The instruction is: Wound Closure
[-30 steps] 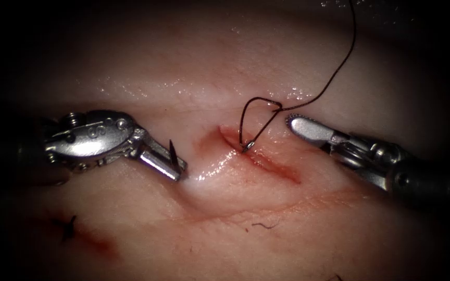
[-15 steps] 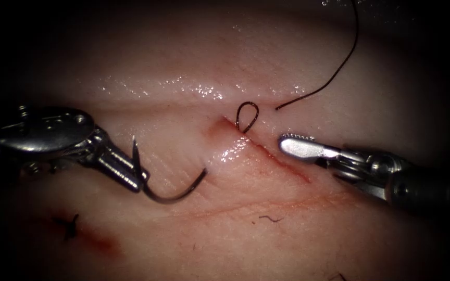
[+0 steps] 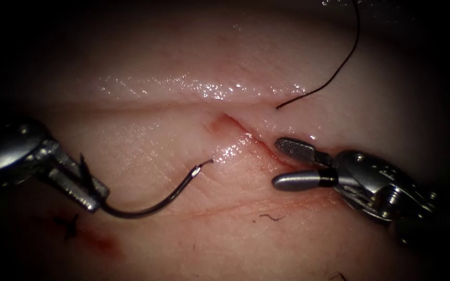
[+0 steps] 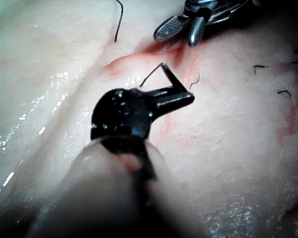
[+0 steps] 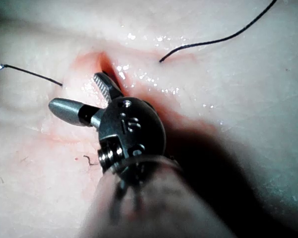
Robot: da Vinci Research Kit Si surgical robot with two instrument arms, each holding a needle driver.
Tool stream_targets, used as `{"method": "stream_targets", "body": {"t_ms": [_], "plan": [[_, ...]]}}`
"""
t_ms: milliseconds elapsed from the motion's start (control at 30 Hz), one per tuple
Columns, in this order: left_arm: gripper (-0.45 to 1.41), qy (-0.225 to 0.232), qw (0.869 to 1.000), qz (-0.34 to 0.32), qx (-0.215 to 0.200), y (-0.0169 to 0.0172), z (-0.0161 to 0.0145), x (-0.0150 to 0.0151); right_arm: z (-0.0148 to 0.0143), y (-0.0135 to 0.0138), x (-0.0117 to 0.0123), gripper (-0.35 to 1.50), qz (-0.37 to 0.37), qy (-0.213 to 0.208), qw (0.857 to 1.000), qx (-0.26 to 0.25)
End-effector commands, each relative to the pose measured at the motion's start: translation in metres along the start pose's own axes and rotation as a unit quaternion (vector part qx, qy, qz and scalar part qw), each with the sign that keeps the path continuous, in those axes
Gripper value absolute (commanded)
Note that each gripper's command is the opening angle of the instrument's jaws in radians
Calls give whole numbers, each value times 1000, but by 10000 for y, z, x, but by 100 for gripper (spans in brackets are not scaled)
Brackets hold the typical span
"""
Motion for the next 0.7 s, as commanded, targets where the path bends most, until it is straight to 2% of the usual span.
{"method": "stream_targets", "body": {"t_ms": [33,167,233,300,367,500,700], "plan": [[-45,0,1000,4,1,-2,5,-4,20,-11,3,116,-37,-1,999,1],[-45,1,1000,21,1,6,9,-1,45,-28,3,120,-114,-39,993,6],[-45,2,999,32,1,11,11,3,56,-33,1,113,-140,-54,989,11],[-45,3,999,42,1,15,12,8,66,-35,-1,94,-152,-65,986,17],[-45,4,999,52,0,21,13,13,72,-33,-3,88,-168,-69,983,16],[-45,5,997,75,0,38,16,25,68,-21,-9,89,-183,-79,980,-4],[-45,9,996,93,-3,52,28,39,75,-11,-27,78,-192,-98,976,-16]]}}
